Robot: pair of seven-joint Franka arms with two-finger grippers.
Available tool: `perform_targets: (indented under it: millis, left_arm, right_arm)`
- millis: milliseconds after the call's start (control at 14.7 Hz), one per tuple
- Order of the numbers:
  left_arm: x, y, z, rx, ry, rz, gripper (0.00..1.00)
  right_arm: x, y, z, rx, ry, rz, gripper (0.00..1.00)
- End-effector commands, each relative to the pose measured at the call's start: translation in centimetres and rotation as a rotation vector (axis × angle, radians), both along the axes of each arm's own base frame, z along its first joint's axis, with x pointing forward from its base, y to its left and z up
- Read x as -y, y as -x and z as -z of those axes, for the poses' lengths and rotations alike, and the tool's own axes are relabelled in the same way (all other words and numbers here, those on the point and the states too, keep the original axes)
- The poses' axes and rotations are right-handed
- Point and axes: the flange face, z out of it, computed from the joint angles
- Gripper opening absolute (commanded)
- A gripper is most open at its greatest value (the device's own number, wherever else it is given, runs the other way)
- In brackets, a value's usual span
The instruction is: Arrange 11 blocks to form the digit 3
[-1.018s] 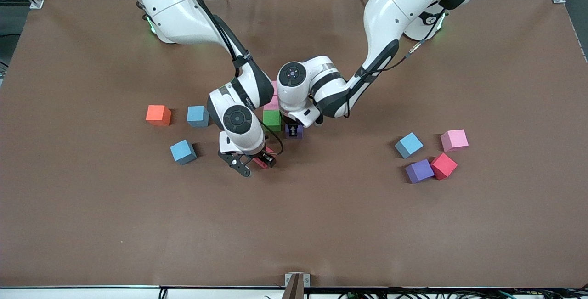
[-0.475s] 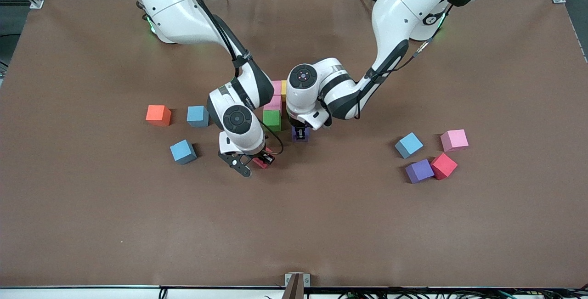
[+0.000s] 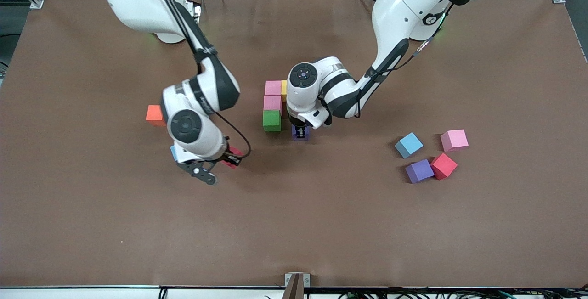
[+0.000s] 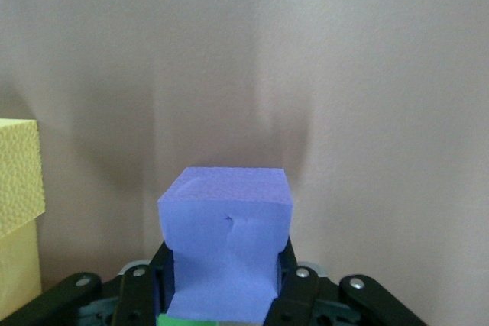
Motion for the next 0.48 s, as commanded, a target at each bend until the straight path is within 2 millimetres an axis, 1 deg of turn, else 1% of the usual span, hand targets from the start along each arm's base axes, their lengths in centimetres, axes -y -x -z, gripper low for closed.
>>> perform_targets:
  millis: [0,68,272,407]
  left_arm:
    - [1.6,2.2,-0.9,0.02,0.006,0.041,0.52]
    - [2.0,2.2,-1.1,0.023,0.011,0.04,0.52]
    - [3.1,3.2,-1.2,0.021,0.02,0.055,0.52]
    - [3.5,3.0,-1.2,0.021,0.027,0.05,0.52]
  right_arm:
    - [2.2,2.0,-1.6,-0.015,-0.03,-0.026,0.0]
    - [2.3,2.2,-1.5,-0.018,-0.03,-0.036,0.0]
    - [2.4,2.3,-1.3,-0.017,-0.03,-0.043,0.0]
    - [2.4,2.3,-1.2,-0.019,-0.03,-0.052,0.0]
